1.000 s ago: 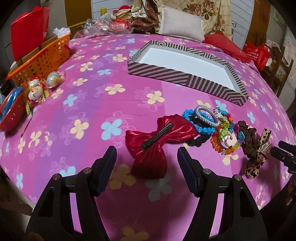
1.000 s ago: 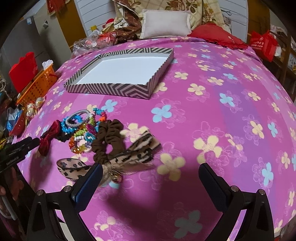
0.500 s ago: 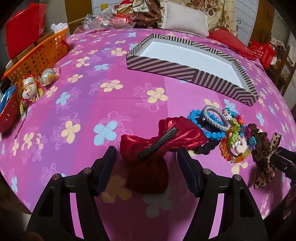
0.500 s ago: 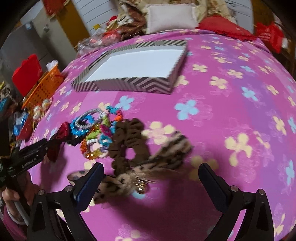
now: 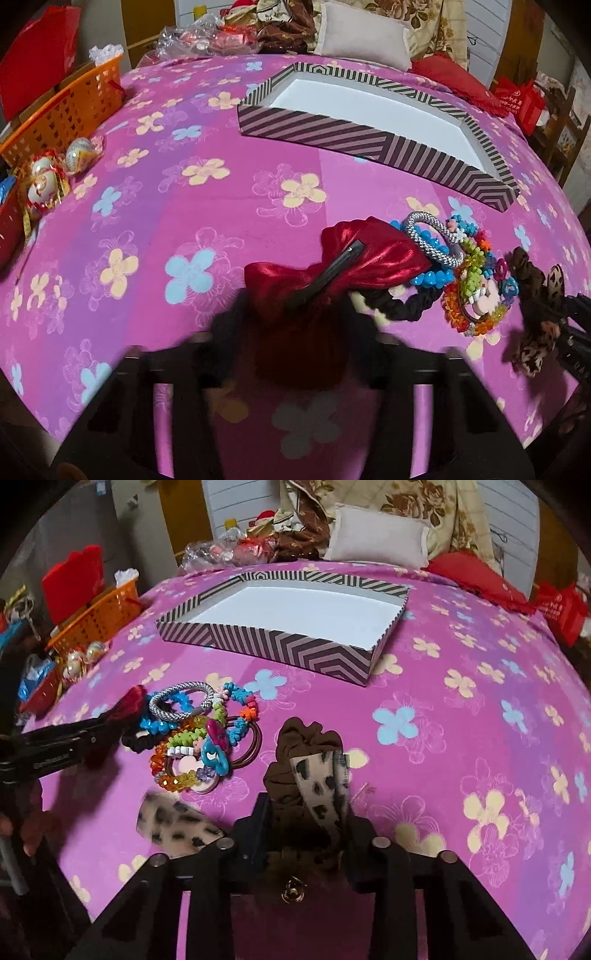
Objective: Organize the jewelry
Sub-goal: 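Grasp the red bow clip with the left gripper while the right grasps the leopard bow, then carry both bows over the white tray and open both grippers to drop them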
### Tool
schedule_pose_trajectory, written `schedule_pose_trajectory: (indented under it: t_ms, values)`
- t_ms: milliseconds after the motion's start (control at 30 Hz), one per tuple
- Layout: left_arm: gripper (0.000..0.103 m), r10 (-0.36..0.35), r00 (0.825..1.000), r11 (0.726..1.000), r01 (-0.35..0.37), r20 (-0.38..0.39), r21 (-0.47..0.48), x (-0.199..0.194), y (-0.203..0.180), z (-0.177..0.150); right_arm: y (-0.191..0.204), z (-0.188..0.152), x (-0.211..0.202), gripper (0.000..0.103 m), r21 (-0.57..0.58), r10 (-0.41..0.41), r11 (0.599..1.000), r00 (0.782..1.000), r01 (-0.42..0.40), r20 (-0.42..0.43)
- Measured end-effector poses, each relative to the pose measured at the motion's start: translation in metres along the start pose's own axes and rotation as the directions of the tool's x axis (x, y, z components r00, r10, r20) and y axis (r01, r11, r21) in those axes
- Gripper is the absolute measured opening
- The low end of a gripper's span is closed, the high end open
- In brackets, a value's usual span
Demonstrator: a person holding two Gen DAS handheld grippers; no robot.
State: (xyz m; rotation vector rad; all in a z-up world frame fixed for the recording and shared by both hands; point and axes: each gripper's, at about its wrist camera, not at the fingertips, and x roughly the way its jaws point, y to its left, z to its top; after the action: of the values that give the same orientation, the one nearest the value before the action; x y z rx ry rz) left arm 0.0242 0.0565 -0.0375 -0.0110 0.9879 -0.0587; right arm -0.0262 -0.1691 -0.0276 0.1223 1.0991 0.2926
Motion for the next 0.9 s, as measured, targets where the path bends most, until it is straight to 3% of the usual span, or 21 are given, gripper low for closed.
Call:
schedule_pose_trajectory:
  t_ms: [33,67,200,300,633,900]
  values:
    - [0.025,-0.01,1.0,1.0,0.01,0.001,-0.003,0.0,0.001,0.0,0.0,0.0,-0.001,0.029,0.007,0.007,1.0,1.0,-0.007,0.001]
    - [0.023,-0.021,1.0,1.0,0.021,-0.001,-0.013,-0.001,0.003,0.0,0.0,0.0,-0.004,0.028,0.011,0.013,1.0,1.0,-0.013,0.005]
    - [0.016,-0.078,0.997,0.995,0.078,-0.011,-0.063,-0.008,0.012,0.0,0.004,0.003,-0.017,0.028,0.0,0.009,1.0,0.999,-0.009,0.035]
    - [0.013,-0.072,0.997,0.995,0.073,0.016,-0.061,-0.021,0.012,0.0,0.004,0.006,-0.027,0.028,0.001,0.012,1.0,0.998,-0.012,0.059]
    - [0.012,-0.081,0.992,0.995,0.086,0.097,-0.047,-0.061,0.01,0.009,0.007,0.022,-0.048,0.028,-0.006,0.021,1.0,0.992,-0.02,0.123]
    - [0.012,-0.086,0.99,0.995,0.091,0.111,-0.046,-0.065,0.002,0.03,0.001,0.039,-0.043,0.028,0.005,0.012,1.0,0.991,-0.013,0.131]
